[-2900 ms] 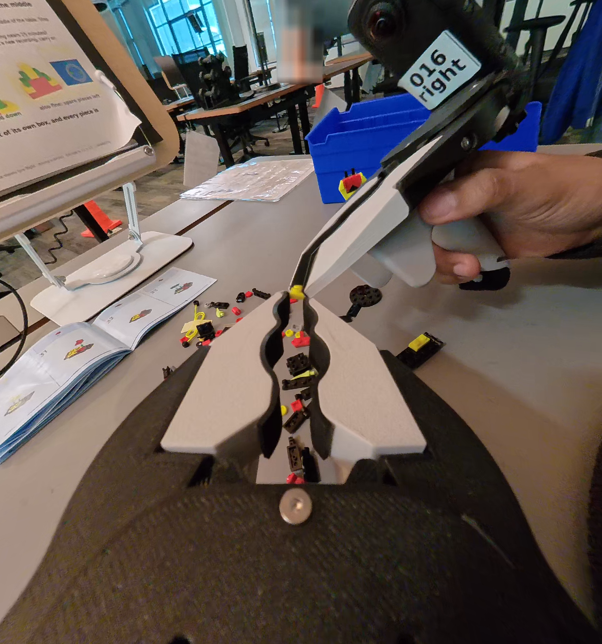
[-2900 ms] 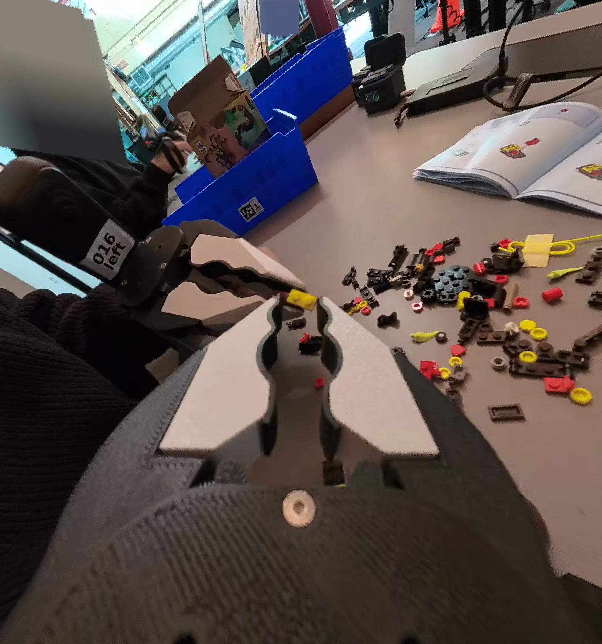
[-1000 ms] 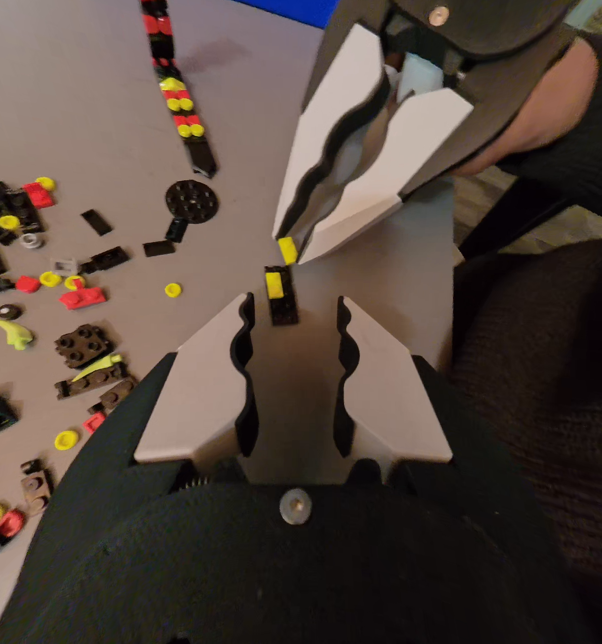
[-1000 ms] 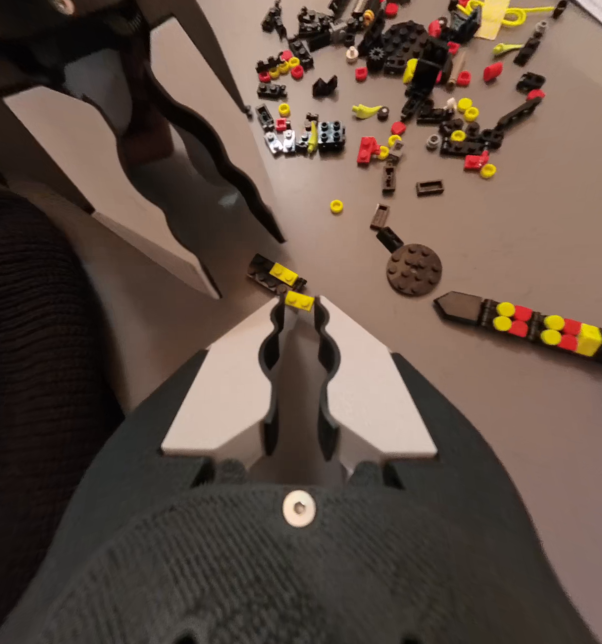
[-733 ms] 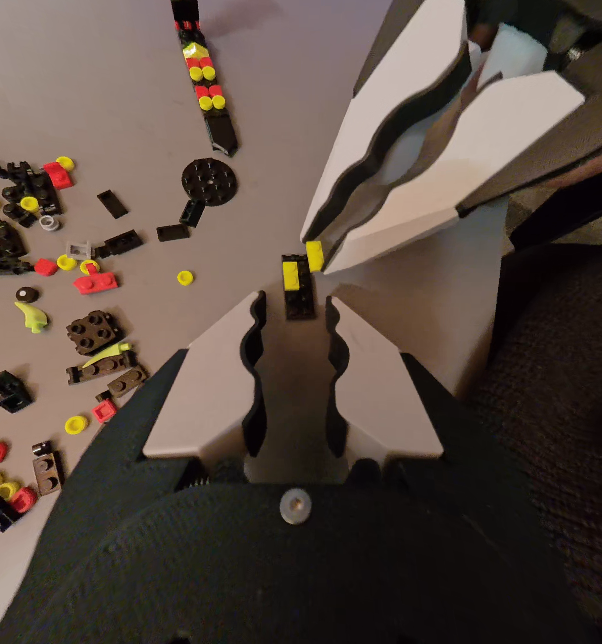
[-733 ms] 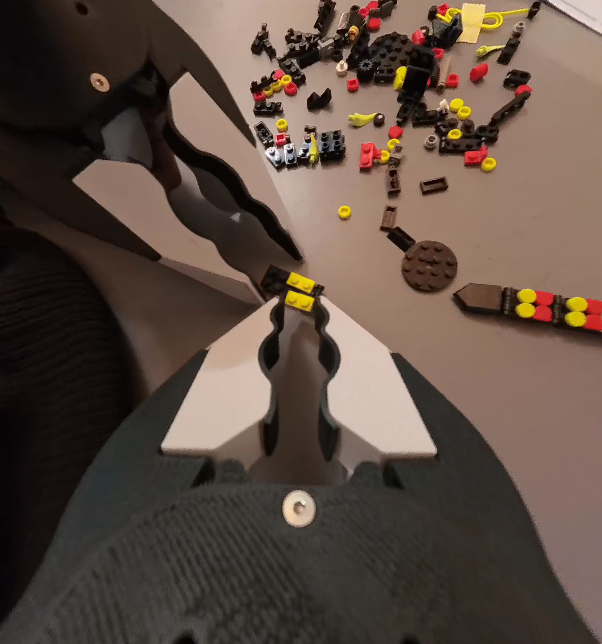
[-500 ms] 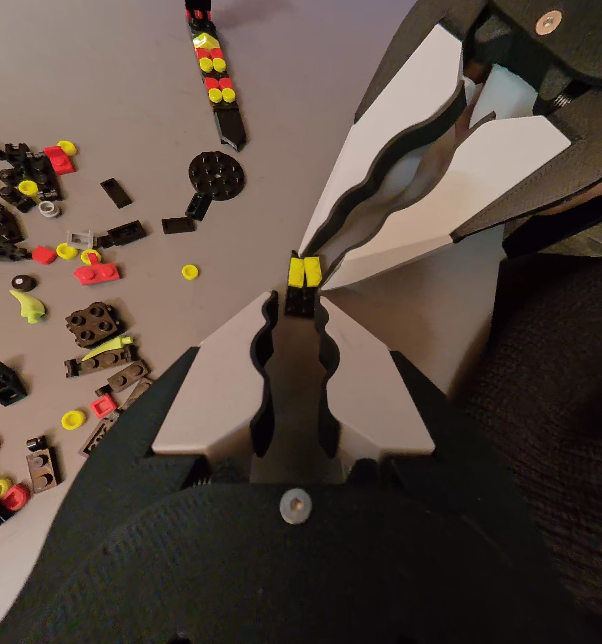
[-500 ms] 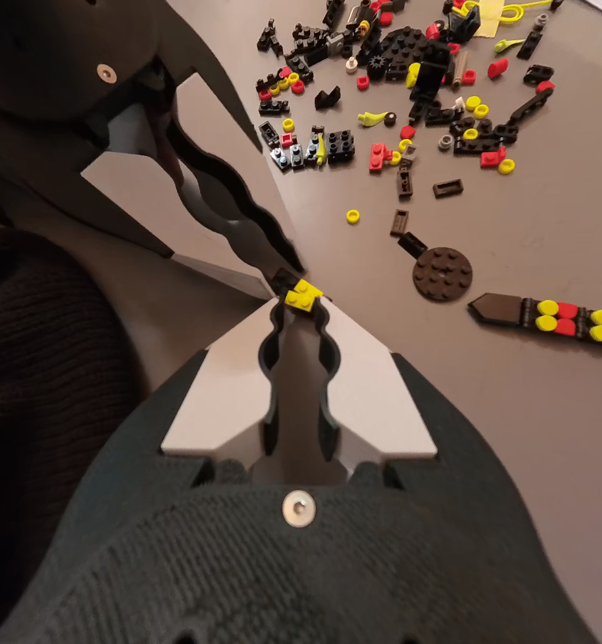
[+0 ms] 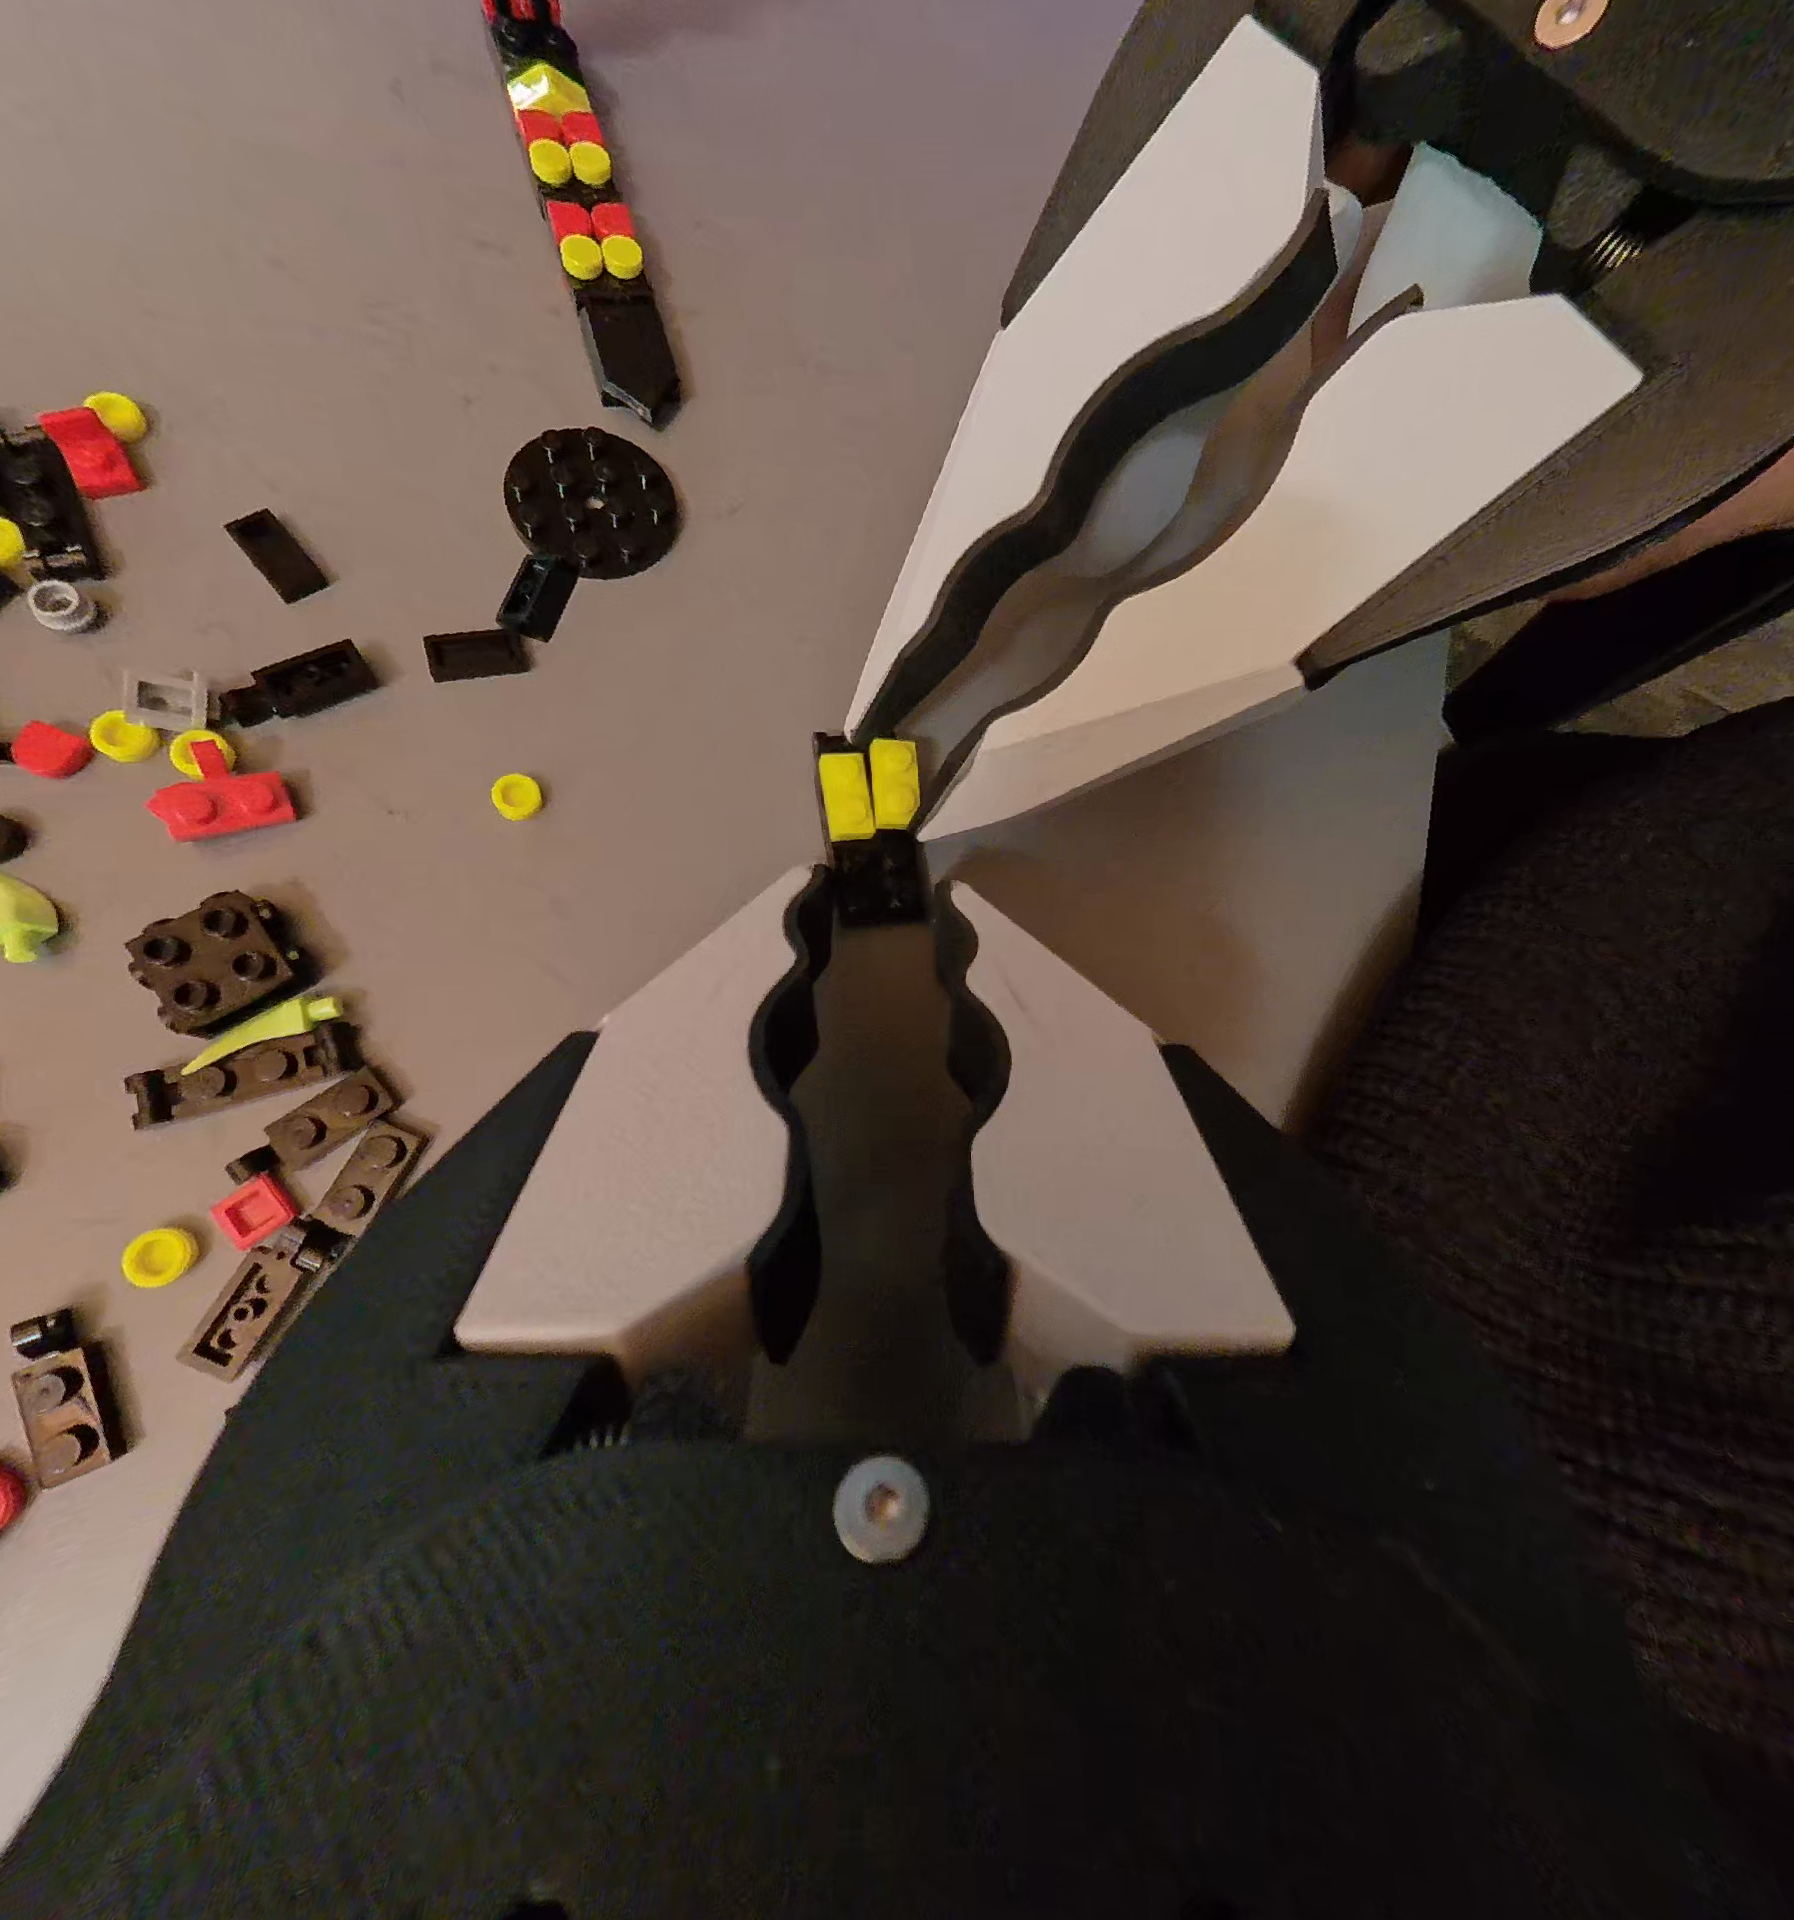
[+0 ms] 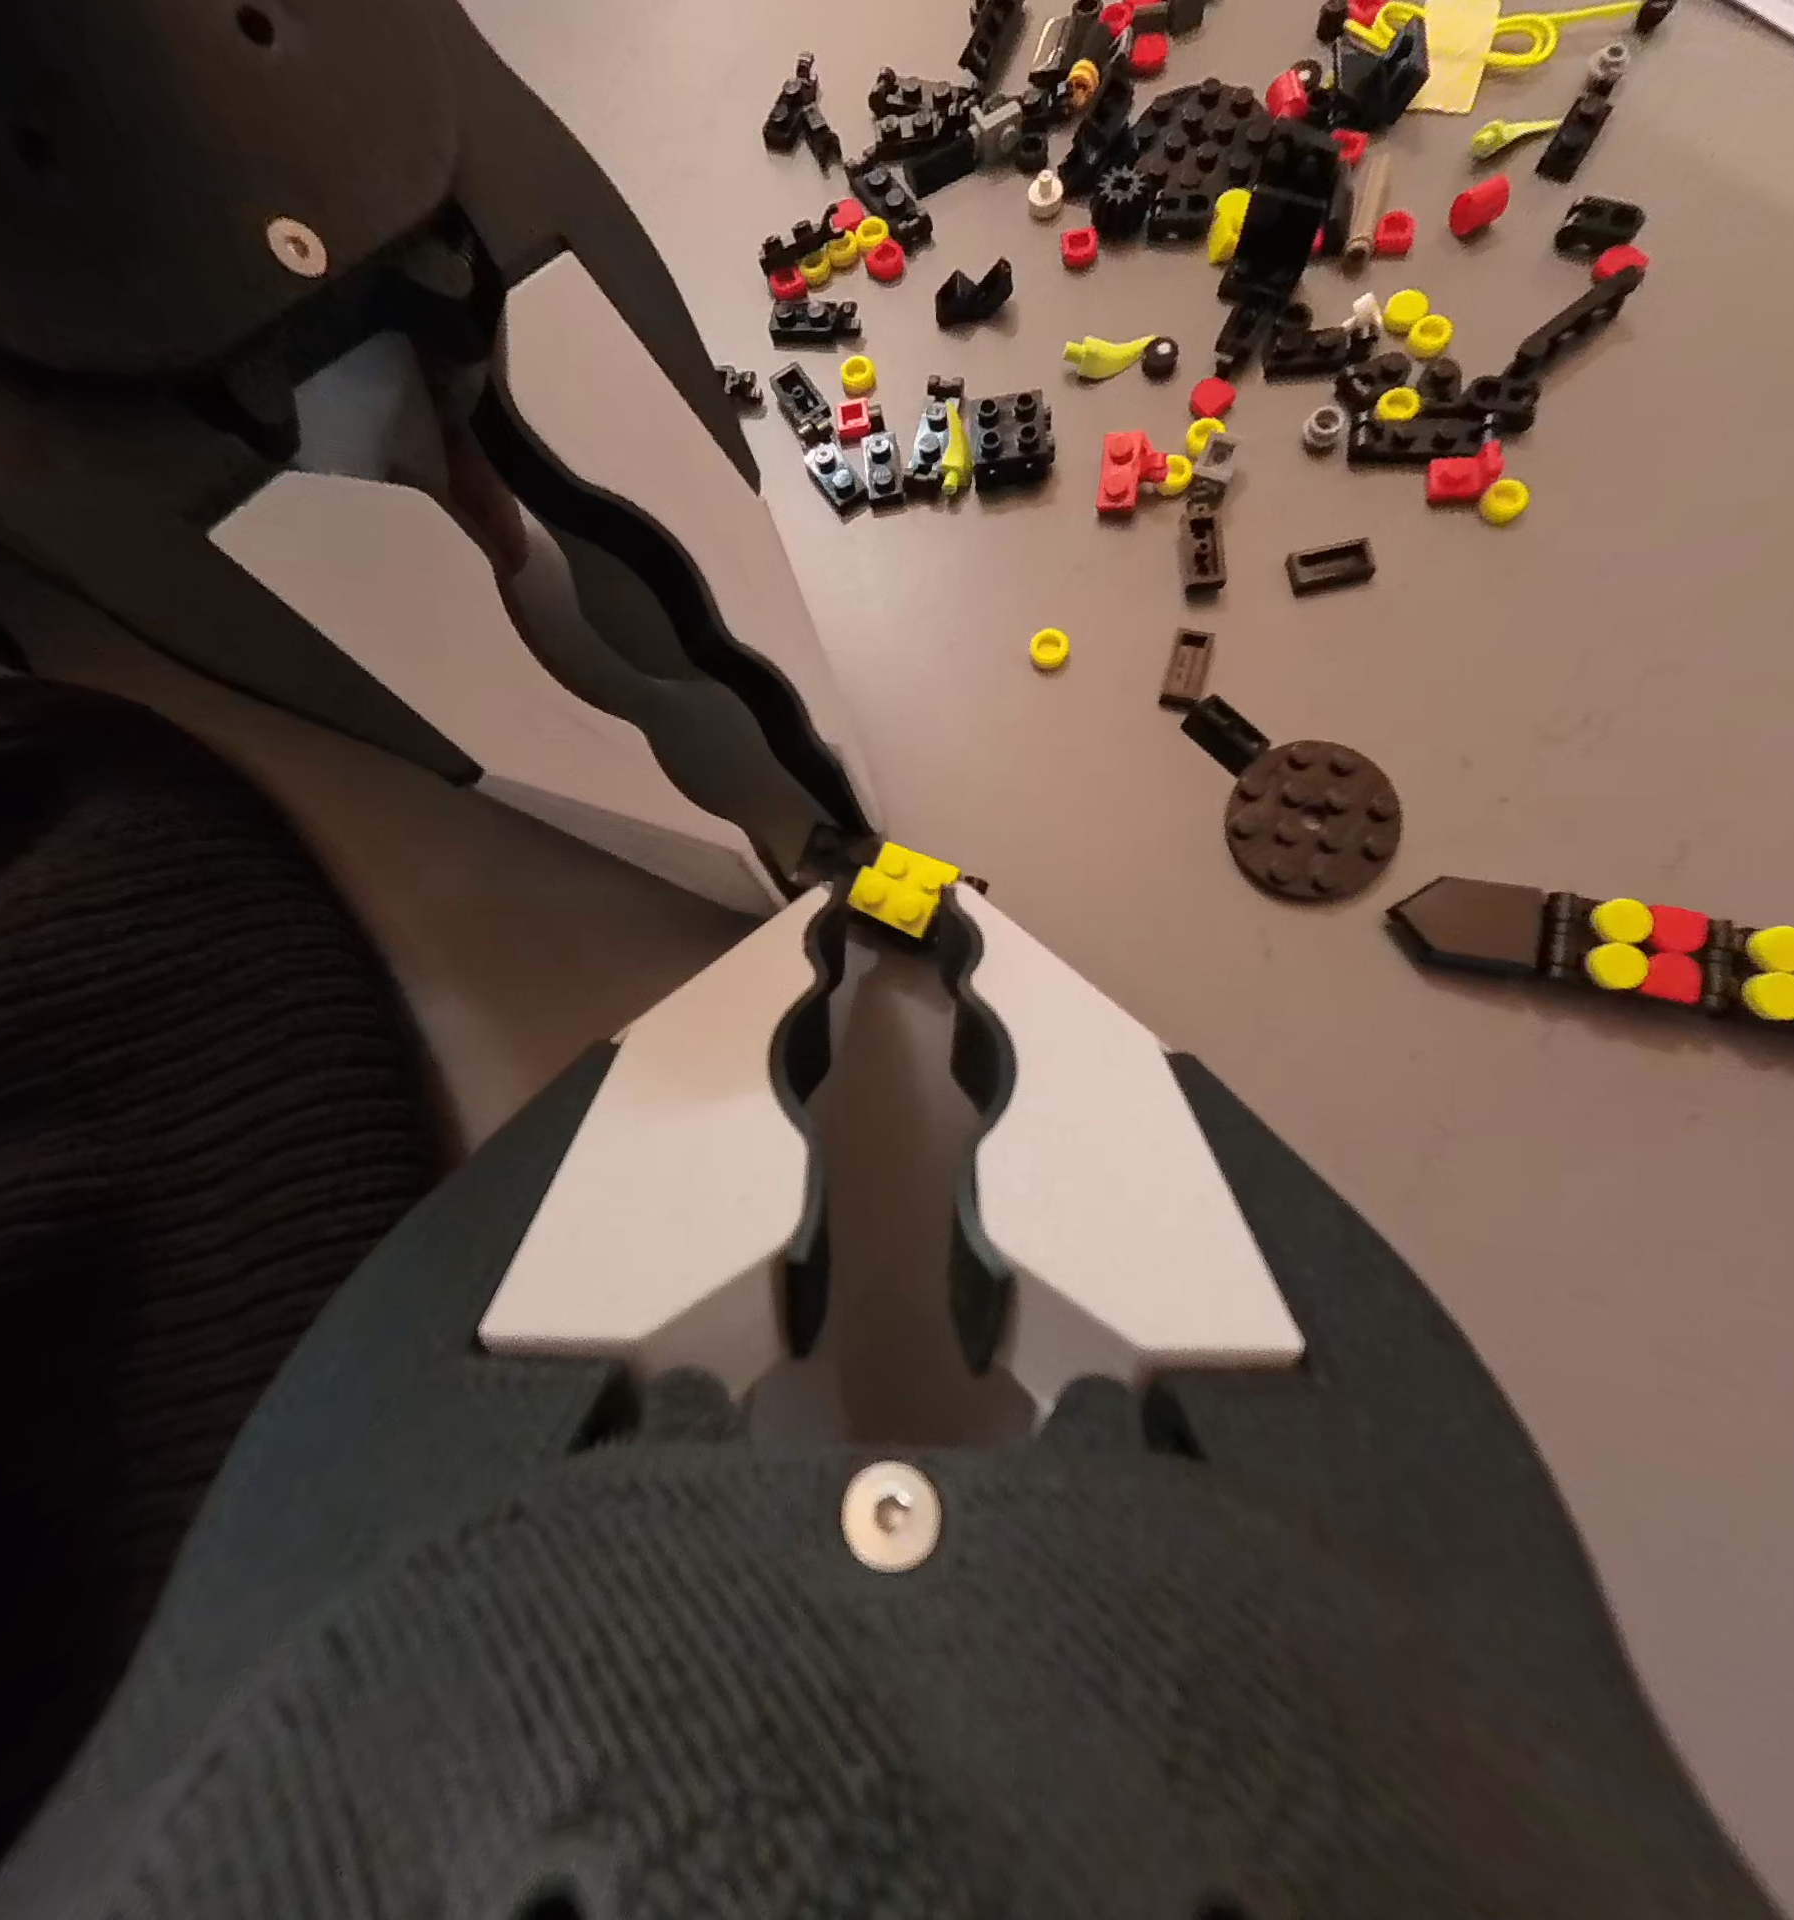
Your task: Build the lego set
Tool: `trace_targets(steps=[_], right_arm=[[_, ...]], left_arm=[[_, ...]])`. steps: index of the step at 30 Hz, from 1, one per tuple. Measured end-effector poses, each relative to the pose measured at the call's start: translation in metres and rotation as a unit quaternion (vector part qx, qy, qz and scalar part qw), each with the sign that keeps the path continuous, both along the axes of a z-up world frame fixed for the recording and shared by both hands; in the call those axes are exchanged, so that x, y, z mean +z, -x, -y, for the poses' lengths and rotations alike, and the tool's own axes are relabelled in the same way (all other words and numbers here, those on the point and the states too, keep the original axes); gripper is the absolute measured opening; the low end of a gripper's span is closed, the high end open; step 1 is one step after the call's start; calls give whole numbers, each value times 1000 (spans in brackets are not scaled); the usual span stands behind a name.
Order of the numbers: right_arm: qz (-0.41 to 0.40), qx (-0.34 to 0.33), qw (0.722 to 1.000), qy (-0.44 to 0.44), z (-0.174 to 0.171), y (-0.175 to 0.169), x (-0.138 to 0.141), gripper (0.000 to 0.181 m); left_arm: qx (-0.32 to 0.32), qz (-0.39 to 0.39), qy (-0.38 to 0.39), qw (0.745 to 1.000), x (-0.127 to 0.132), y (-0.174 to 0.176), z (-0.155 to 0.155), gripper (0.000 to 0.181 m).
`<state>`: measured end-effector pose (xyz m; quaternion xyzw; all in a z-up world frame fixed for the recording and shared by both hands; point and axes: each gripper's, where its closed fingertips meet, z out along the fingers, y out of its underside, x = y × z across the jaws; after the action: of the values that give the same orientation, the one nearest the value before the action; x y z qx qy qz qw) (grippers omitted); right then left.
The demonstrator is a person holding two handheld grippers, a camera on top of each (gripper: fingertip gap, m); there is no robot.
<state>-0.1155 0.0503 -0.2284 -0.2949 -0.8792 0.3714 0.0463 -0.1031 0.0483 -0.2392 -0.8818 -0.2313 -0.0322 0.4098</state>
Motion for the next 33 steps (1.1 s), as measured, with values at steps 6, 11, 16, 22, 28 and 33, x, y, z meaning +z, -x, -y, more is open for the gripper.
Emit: trace_targets(steps=[6, 11, 16, 22, 28, 33], right_arm=[[-2, 5, 1000, 0, -2, 0, 1, 16], [-2, 9, 1000, -3, -1, 0, -1, 16], [-7, 14, 1000, -10, 0, 0, -3, 16], [-14, 17, 1000, -11, 0, 1, -3, 17], [-18, 19, 1000, -15, -2, 2, -3, 20], [-10, 18, 1000, 10, -17, 7, 13, 22]], left_arm=[[0, 3, -1, 1000, 0, 0, 0, 16], [0, 1, 0, 1000, 0, 0, 0, 16], [1, -1, 2, 1000, 0, 1, 0, 15], [1, -2, 3, 1000, -1, 1, 0, 15], [1, -1, 3, 1000, -1, 1, 0, 15], [1, -2, 4, 1000, -1, 1, 1, 15]])
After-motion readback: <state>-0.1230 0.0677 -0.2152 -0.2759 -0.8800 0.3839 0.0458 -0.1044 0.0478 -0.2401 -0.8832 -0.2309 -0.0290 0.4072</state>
